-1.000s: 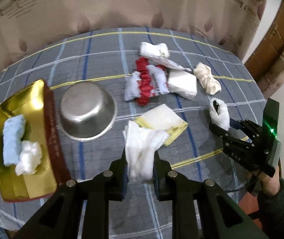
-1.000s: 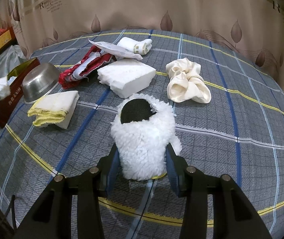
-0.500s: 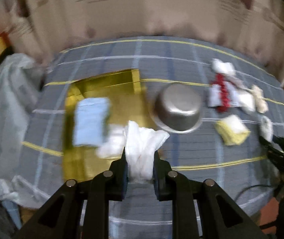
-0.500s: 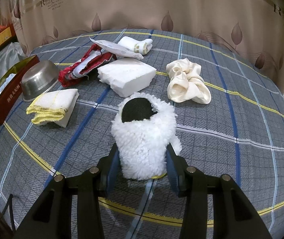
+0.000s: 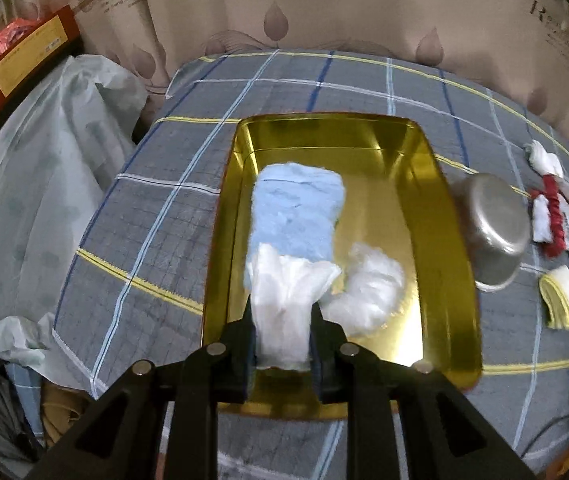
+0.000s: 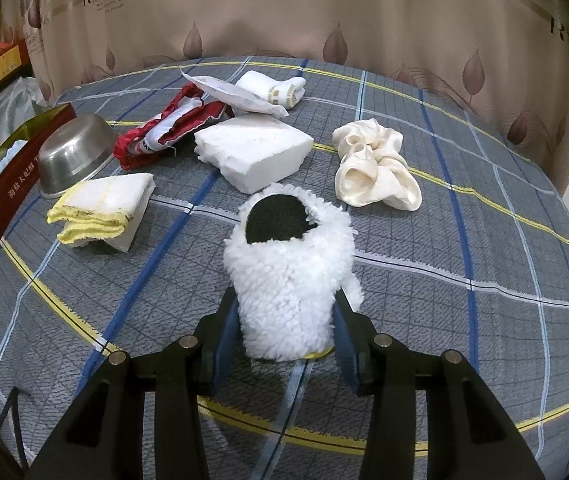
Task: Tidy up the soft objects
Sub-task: 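Carry the tissue into the gold tray while the right gripper holds the fluffy cloth, then lower the white fluffy cloth into the gold tray and open the right gripper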
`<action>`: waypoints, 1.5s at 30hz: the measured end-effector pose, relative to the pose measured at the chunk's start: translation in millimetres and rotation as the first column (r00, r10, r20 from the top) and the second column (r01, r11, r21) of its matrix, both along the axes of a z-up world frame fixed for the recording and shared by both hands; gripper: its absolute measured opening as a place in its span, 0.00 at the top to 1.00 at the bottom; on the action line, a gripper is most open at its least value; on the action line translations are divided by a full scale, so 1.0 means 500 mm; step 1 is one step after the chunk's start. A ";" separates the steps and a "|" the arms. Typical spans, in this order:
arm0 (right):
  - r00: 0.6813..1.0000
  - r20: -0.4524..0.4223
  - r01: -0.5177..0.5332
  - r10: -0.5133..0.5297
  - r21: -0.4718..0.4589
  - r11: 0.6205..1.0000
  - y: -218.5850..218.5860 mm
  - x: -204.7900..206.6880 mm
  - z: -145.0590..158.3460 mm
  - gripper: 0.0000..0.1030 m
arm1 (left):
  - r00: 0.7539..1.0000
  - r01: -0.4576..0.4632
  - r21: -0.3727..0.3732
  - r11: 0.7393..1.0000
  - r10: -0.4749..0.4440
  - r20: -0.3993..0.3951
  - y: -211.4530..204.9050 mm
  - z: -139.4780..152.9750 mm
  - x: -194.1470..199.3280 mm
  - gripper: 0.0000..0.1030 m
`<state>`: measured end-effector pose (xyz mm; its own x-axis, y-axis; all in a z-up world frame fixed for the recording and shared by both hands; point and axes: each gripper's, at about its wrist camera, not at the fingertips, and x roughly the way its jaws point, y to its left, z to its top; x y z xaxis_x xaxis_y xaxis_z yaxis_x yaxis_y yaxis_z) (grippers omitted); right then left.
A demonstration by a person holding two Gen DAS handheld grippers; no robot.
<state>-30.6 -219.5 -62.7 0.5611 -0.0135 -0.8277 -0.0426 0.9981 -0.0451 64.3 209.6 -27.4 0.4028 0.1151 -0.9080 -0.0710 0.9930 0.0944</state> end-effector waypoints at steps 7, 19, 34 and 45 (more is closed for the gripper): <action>1.000 -0.002 0.012 -0.012 -0.014 1.000 0.005 0.001 -0.001 0.59 | 0.999 -0.013 -0.035 0.999 0.012 -0.029 0.010 -0.019 0.022 0.66; 0.999 -0.005 0.037 -0.037 -0.024 0.999 0.012 0.007 -0.001 0.58 | 1.000 0.011 -0.064 0.998 -0.011 0.005 0.016 0.019 0.023 0.53; 0.999 -0.007 0.052 -0.052 -0.058 0.997 0.023 0.005 0.024 0.71 | 0.992 -0.050 -0.061 0.997 0.056 0.109 0.019 0.046 -0.033 0.53; 0.992 -0.041 -0.115 0.116 0.034 0.993 0.114 -0.027 0.091 0.72 | 0.984 -0.090 -0.061 0.994 0.099 0.149 0.049 0.045 -0.045 0.53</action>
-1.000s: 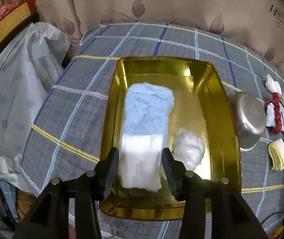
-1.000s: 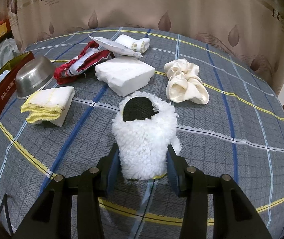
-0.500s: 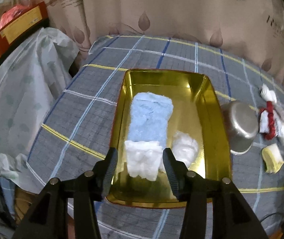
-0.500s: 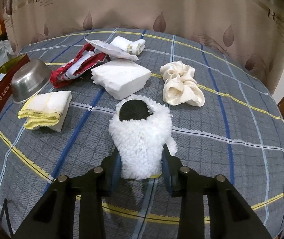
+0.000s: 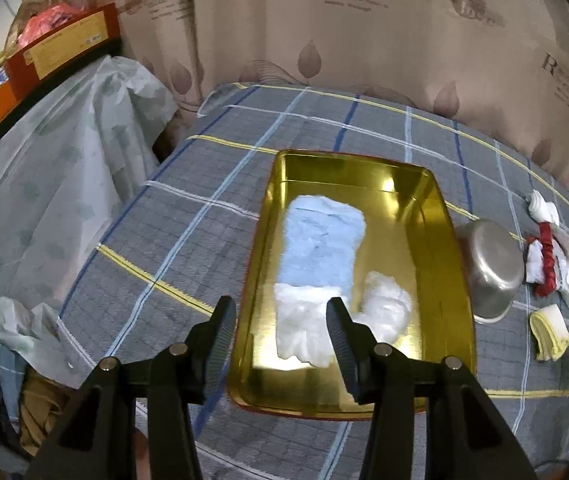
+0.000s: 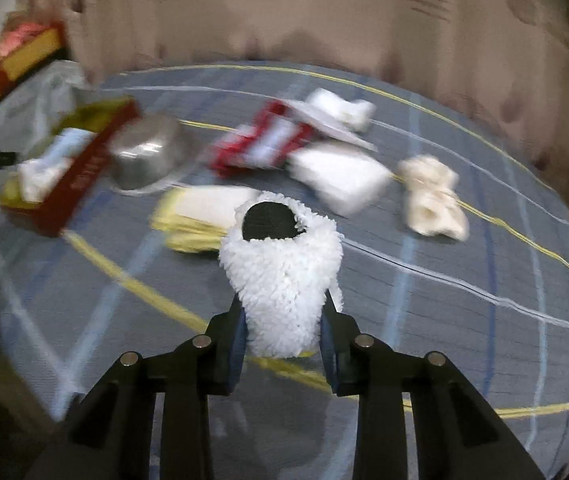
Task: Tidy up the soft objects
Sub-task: 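Lower the white fluffy cloth into the gold tray and open the right gripper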
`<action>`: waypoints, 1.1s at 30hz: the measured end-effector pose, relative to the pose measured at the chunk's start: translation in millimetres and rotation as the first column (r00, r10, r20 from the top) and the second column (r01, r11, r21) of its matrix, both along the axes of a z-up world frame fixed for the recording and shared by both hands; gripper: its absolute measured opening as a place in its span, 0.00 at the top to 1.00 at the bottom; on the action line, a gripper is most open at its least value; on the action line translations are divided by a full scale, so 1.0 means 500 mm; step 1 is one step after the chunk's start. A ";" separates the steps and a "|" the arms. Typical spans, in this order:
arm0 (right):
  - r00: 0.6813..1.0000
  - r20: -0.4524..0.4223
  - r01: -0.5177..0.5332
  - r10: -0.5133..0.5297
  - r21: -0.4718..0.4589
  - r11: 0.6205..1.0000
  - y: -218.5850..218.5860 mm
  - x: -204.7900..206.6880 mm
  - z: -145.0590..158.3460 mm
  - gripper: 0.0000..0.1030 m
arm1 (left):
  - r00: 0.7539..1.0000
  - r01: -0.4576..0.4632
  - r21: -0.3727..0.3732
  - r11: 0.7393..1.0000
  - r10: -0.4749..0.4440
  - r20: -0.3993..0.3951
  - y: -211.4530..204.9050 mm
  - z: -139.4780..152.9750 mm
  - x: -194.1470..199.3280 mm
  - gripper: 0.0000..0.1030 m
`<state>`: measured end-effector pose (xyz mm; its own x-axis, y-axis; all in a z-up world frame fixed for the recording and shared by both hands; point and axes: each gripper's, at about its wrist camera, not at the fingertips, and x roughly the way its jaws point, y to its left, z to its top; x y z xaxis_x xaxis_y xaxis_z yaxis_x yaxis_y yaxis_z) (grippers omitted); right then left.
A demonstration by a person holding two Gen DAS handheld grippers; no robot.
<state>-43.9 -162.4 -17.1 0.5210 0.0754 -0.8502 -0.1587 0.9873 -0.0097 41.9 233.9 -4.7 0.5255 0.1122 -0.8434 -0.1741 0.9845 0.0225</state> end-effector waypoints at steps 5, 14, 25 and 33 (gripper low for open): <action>0.990 0.025 -0.142 0.142 0.038 0.989 0.106 0.007 0.052 0.72 | 1.000 -0.024 -0.006 1.000 0.024 0.012 0.016 0.006 -0.004 0.53; 0.931 0.068 -0.365 0.360 0.097 0.926 0.310 0.046 0.075 0.72 | 0.997 -0.068 -0.007 0.998 0.069 0.046 0.055 0.026 -0.014 0.53; 0.880 0.073 -0.475 0.470 0.106 0.873 0.515 0.117 0.052 0.72 | 0.987 -0.156 -0.017 0.988 0.156 0.045 0.129 0.023 -0.019 0.53; 0.872 0.060 -0.490 0.486 0.075 0.869 0.602 0.174 0.019 0.68 | 0.978 -0.205 -0.040 0.978 0.206 0.024 0.165 0.008 -0.020 0.53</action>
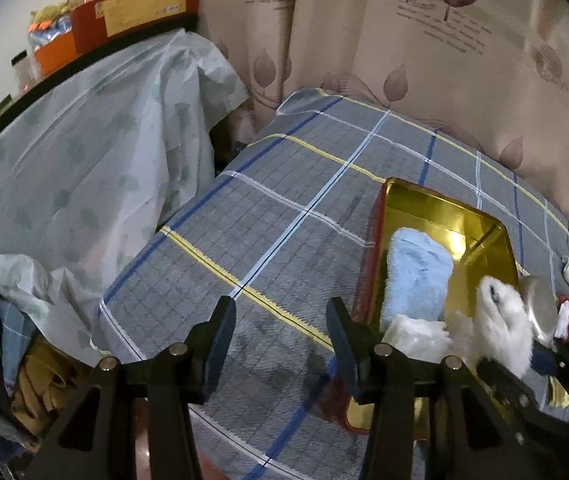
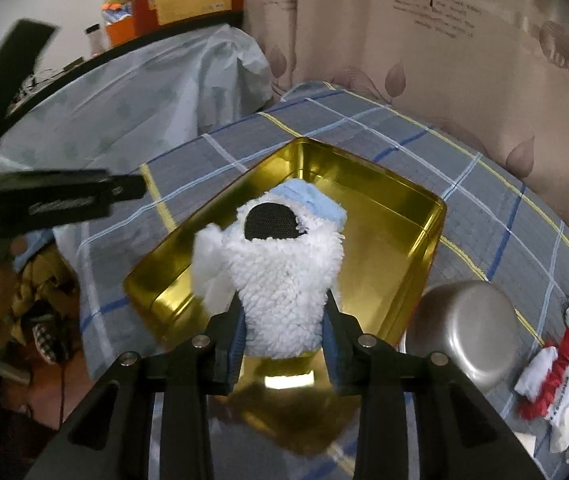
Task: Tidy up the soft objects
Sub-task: 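Lower the white fluffy cloth into the gold tray and open the right gripper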
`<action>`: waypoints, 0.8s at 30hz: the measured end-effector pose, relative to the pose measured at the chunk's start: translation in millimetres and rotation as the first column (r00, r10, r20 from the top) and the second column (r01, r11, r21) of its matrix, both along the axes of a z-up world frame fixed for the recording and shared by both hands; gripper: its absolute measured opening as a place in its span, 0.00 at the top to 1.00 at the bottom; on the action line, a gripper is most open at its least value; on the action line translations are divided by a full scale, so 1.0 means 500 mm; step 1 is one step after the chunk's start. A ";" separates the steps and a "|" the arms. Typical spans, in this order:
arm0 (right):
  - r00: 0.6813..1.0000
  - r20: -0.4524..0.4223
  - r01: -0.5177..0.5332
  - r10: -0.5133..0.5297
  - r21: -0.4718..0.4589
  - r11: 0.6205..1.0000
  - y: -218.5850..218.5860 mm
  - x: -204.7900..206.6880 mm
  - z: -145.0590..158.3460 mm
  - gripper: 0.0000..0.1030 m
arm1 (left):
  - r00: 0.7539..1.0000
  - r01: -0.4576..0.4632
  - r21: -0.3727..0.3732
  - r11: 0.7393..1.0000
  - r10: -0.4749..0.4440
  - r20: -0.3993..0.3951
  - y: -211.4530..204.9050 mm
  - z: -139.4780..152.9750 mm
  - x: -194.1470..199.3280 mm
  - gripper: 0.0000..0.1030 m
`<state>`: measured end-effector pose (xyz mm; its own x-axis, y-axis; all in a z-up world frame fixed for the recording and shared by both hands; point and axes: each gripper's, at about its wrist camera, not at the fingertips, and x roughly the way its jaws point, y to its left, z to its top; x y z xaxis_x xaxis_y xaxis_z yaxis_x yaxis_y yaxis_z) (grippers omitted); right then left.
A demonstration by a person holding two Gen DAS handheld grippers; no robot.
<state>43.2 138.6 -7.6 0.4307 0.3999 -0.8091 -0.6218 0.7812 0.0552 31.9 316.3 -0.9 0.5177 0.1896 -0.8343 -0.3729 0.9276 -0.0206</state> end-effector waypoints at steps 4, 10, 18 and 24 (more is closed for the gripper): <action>0.999 -0.013 0.031 -0.031 0.000 1.000 0.016 0.036 -0.018 0.66 | 1.000 -0.011 -0.023 1.000 0.011 -0.001 0.004 -0.002 0.000 0.53; 0.999 -0.022 0.025 -0.025 -0.001 1.000 0.035 0.057 -0.029 0.50 | 1.000 0.006 -0.031 1.000 -0.006 -0.009 -0.002 -0.006 0.002 0.53; 0.999 0.022 0.036 -0.036 0.023 0.999 0.022 0.041 -0.010 0.34 | 1.000 0.009 -0.043 0.999 -0.009 -0.010 -0.004 -0.006 0.004 0.53; 0.998 0.004 0.055 -0.055 0.051 0.997 -0.015 0.016 -0.005 0.33 | 0.999 0.030 -0.032 0.999 -0.030 -0.014 -0.023 -0.008 0.006 0.53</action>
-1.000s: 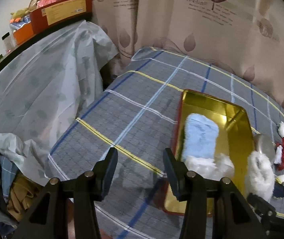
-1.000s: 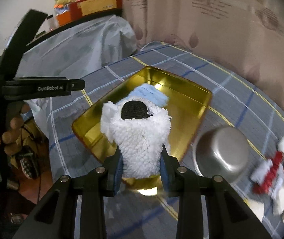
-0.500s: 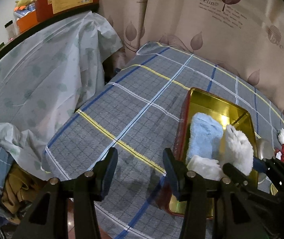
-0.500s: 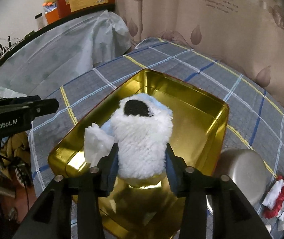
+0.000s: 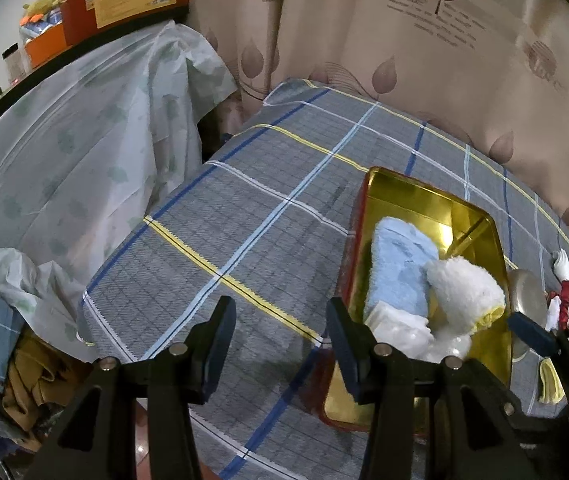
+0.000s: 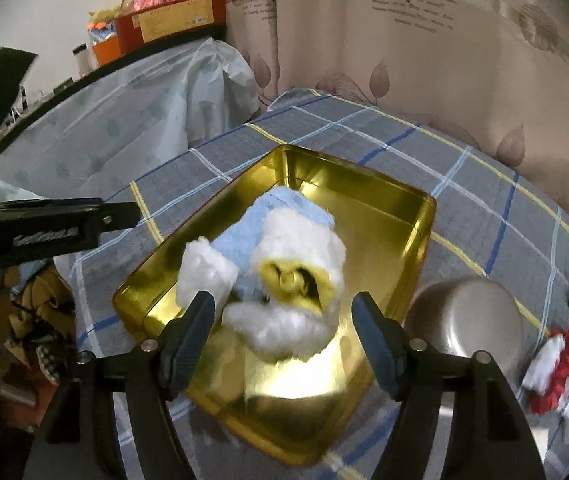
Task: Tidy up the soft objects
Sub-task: 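Lower the white fluffy cloth into the gold tray and open the right gripper, then grasp the cream cloth with the right gripper while the left gripper approaches the yellow-edged towel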
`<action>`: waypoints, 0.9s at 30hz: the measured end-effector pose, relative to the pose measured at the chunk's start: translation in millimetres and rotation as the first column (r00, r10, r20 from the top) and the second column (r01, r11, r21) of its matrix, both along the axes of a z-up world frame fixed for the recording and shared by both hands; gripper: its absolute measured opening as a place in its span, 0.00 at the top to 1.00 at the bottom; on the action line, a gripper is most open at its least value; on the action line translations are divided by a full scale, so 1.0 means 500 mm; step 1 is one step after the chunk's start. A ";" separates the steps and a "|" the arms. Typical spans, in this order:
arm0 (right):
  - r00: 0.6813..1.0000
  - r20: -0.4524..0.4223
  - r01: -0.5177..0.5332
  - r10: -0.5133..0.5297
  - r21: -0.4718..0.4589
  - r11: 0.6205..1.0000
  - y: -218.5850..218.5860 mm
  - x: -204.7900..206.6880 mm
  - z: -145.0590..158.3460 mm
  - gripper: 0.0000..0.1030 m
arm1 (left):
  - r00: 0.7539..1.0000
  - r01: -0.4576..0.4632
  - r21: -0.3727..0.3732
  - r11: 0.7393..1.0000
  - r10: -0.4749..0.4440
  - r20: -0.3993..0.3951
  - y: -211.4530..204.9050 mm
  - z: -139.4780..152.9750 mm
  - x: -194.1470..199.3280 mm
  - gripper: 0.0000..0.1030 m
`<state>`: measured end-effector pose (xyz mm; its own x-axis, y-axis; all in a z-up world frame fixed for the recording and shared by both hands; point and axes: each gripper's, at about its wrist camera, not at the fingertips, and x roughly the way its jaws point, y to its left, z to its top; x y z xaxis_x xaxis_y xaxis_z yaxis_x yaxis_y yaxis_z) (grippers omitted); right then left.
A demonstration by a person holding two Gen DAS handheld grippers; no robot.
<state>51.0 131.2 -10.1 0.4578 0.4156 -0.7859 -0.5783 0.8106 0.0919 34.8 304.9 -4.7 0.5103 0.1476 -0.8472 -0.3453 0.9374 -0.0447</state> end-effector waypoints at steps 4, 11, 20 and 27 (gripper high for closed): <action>1.000 -0.001 0.017 -0.017 0.039 0.999 -0.039 -0.031 0.013 0.33 | 1.000 0.012 0.013 1.000 -0.012 0.003 -0.013 0.001 -0.001 0.53; 0.994 0.063 0.091 -0.093 0.048 0.995 -0.146 -0.066 0.054 0.30 | 0.999 0.033 0.027 0.999 -0.033 0.003 -0.035 0.005 -0.002 0.53; 0.921 0.099 0.379 -0.377 -0.001 0.926 -0.411 -0.056 0.051 0.30 | 0.996 0.085 0.054 0.995 -0.086 0.004 -0.074 0.008 -0.002 0.53; 0.837 0.105 0.545 -0.537 -0.074 0.835 -0.607 -0.057 0.016 0.30 | 0.991 0.136 0.074 0.988 -0.137 0.004 -0.130 0.016 -0.008 0.53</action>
<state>22.6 -172.3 -2.2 0.6474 0.0075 -0.7621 -0.0468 0.9985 -0.0300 31.0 239.9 3.1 0.5373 0.1378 -0.8320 -0.2138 0.9766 0.0237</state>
